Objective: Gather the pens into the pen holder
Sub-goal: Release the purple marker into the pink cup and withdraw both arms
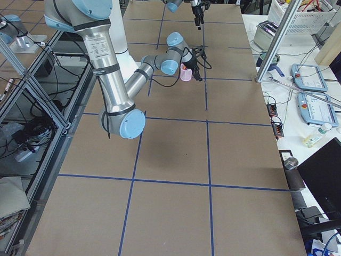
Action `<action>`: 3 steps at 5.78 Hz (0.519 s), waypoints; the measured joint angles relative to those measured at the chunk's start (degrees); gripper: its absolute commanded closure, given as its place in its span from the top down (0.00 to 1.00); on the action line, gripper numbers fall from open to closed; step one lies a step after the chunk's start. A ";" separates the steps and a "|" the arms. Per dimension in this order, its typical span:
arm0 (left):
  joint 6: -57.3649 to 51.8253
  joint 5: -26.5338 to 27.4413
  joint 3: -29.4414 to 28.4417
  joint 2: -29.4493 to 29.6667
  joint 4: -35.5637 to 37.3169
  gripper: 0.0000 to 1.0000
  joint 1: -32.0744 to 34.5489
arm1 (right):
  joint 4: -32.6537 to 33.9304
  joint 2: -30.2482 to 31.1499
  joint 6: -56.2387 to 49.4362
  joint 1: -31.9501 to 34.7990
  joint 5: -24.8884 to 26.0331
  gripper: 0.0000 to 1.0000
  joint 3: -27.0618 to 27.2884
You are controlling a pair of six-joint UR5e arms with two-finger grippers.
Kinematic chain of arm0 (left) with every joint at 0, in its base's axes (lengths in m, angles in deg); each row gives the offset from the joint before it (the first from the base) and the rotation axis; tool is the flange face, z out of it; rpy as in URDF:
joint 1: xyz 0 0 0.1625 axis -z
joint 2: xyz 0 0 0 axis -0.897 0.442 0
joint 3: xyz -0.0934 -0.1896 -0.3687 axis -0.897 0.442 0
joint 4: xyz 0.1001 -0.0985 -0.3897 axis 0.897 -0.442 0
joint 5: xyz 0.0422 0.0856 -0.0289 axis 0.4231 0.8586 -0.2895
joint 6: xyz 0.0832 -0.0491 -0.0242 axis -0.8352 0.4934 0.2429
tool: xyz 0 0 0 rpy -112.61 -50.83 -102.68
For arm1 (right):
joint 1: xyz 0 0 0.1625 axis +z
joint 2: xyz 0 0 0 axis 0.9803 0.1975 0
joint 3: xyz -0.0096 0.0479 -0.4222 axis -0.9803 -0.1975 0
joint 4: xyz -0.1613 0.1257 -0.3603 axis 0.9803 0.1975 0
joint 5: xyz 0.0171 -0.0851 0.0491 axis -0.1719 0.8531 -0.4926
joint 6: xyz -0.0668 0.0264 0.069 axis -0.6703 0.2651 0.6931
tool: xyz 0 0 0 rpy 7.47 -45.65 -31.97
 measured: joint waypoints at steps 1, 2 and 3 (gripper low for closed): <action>-8.26 -6.86 -0.36 -1.87 3.55 1.00 6.30 | 3.07 2.56 -8.53 9.23 -11.64 1.00 -1.59; -14.78 -13.84 -0.53 -3.11 8.57 1.00 12.52 | 7.28 3.44 -16.51 17.16 -20.04 1.00 -3.97; -18.34 -18.10 -0.78 -3.92 13.73 1.00 17.79 | 11.44 3.75 -23.85 23.13 -25.42 1.00 -7.79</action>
